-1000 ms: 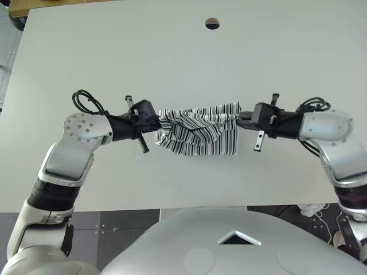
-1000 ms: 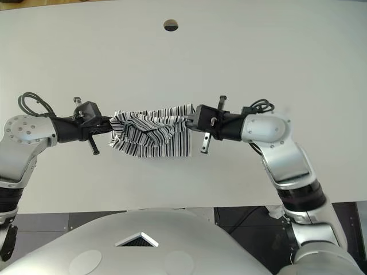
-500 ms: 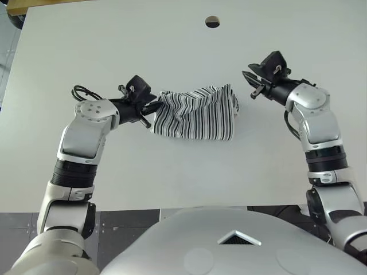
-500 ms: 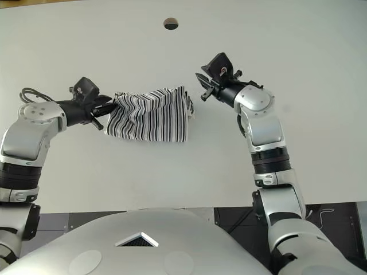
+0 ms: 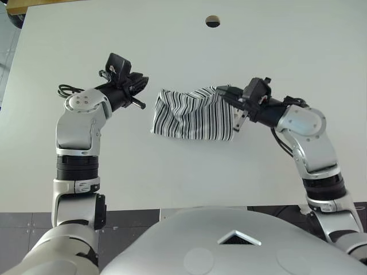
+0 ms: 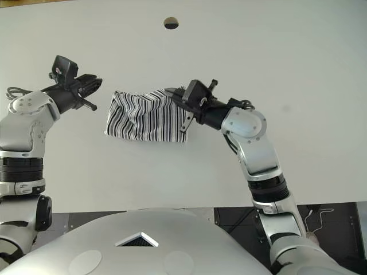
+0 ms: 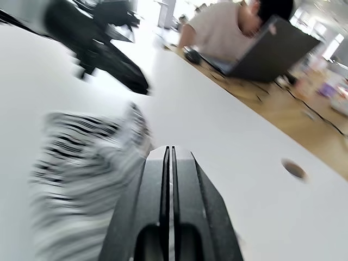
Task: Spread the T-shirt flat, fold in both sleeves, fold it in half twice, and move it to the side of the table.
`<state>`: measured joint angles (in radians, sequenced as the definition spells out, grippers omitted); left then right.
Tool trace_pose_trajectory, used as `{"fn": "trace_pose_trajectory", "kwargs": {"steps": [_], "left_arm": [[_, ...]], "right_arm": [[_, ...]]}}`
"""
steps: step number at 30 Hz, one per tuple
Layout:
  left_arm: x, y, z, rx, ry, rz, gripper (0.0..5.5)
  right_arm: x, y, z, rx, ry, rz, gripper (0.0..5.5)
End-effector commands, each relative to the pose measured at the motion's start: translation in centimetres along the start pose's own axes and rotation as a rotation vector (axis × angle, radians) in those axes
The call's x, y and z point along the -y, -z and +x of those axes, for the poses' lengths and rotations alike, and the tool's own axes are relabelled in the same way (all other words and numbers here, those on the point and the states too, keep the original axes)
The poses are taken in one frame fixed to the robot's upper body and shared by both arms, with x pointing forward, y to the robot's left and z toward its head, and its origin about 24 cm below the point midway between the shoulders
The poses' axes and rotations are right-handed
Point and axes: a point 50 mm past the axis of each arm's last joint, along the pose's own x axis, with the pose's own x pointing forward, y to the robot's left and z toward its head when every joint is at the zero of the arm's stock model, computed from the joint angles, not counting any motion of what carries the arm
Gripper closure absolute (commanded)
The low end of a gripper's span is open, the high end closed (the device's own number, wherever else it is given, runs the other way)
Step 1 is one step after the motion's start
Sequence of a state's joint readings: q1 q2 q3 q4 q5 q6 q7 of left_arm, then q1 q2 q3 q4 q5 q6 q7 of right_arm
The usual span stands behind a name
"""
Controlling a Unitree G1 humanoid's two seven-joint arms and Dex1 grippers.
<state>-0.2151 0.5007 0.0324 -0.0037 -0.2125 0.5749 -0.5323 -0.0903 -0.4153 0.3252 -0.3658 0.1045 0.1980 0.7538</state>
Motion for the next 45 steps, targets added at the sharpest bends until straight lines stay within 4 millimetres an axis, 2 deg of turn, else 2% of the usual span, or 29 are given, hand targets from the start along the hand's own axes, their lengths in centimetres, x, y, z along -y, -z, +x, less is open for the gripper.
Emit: {"fn": "trace_pose_trajectory", "kwargs": {"steps": [1,7,11,14,16,22,24,27,28,30,33,35,37,39,41,43,45], "left_arm": [[0.3,0.0,-0.3,0.064,-0.029,0.022,5.26],[1.0,-0.3,-0.3,0.108,-0.02,0.025,5.36],[1.3,-0.2,-0.4,0.117,-0.016,0.023,5.36],[1.9,-0.1,-0.3,0.121,0.001,0.032,5.36],[2.2,-0.1,-0.3,0.126,0.008,0.037,5.36],[2.4,-0.6,-0.3,0.153,-0.008,0.036,5.36],[2.5,-0.8,-0.3,0.163,-0.008,0.042,5.36],[2.4,-1.1,-0.4,0.174,-0.011,0.046,5.36],[2.4,-1.2,-0.5,0.177,-0.014,0.046,5.36],[2.2,-1.4,-0.7,0.184,-0.022,0.045,5.36],[2.1,-1.4,-0.8,0.19,-0.029,0.041,5.36],[2.0,-1.5,-0.8,0.195,-0.033,0.035,5.36],[1.9,-1.3,-0.9,0.202,-0.039,0.031,5.36],[1.9,-1.1,-1.1,0.228,-0.049,0.022,5.36],[2.0,-0.6,-1.6,0.276,-0.096,0.075,5.36],[2.4,0.0,-2.3,0.345,-0.16,0.117,5.36],[2.6,0.3,-3.3,0.419,-0.282,0.212,5.36]], "right_arm": [[-2.3,-0.3,0.7,-0.01,-0.154,-0.022,5.4],[-2.7,3.2,4.5,-0.163,-0.221,-0.01,5.4],[-1.8,4.6,7.6,-0.236,-0.176,0.011,5.4],[-0.4,5.3,8.7,-0.269,-0.086,0.064,5.4],[0.4,6.4,8.5,-0.319,-0.022,0.117,5.4],[2.1,9.9,5.6,-0.475,0.11,0.217,5.4],[3.4,11.1,3.8,-0.519,0.222,0.266,5.4],[6.6,12.6,-0.5,-0.537,0.527,0.381,5.4],[7.9,13.1,-2.6,-0.535,0.663,0.411,5.4],[10.8,13.5,-8.1,-0.513,1.006,0.458,5.4],[12.8,12.9,-14.5,-0.433,1.384,0.49,5.4],[13.2,12.3,-16.2,-0.401,1.476,0.445,5.4],[13.0,12.0,-15.7,-0.378,1.447,0.415,5.4],[12.8,10.9,-14.3,-0.283,1.385,0.35,5.4],[12.2,7.4,-12.6,-0.041,1.292,0.214,5.4],[10.7,3.3,-11.5,0.174,1.218,0.052,5.4],[9.1,0.3,-11.3,0.32,1.216,-0.019,5.4]]}}
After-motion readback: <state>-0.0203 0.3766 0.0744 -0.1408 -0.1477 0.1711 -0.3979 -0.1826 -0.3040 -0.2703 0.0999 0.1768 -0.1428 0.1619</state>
